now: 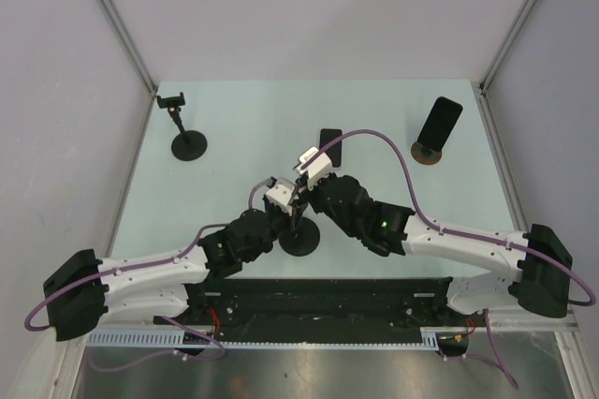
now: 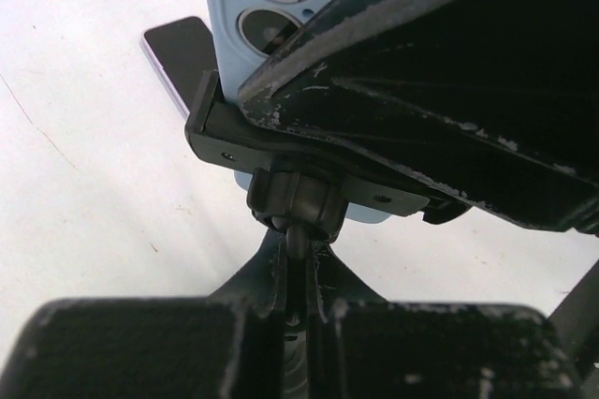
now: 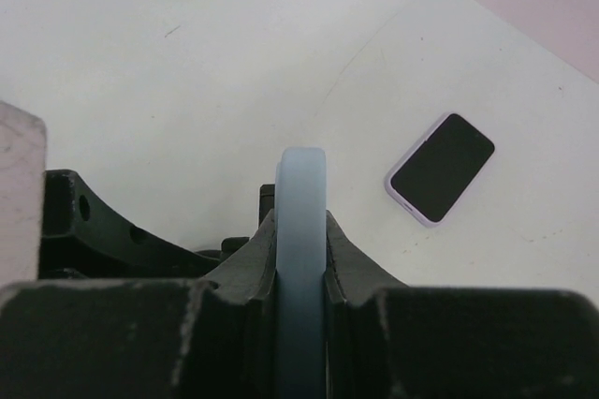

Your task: Remove the phone from the phone stand

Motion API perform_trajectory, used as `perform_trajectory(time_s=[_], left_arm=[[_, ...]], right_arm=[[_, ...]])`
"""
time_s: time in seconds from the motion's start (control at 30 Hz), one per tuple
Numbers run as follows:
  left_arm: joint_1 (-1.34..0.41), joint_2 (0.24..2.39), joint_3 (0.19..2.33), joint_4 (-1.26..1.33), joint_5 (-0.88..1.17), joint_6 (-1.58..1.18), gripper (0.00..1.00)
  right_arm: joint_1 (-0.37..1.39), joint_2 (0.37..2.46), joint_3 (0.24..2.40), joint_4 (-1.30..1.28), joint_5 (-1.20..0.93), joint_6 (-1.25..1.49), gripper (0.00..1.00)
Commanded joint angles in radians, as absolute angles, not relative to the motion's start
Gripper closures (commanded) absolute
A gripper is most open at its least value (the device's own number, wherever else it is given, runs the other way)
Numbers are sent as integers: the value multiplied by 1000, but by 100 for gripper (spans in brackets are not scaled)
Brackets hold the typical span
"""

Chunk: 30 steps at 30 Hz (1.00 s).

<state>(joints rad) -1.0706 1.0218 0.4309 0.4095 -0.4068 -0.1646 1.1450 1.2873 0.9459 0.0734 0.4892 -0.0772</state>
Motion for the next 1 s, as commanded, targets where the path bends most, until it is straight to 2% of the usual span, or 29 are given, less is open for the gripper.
perform_trajectory(time_s=[0.0,0.27,0.6,0.97], left_arm=[[-971,1011,466,287,-629,-325,100],[-890,1003,482,158,-649,-390,99],[-890,928,433,158,-629,-416,100],[-891,945,397,163,-552,-489,99]], right_arm=[[1209,1230,992,-118,482,-84,100],[1183,1195,992,-233,462,-83,100],[1127,1169,992,-146,765,-45,100],[1104,1115,959,35,793,-5,100]])
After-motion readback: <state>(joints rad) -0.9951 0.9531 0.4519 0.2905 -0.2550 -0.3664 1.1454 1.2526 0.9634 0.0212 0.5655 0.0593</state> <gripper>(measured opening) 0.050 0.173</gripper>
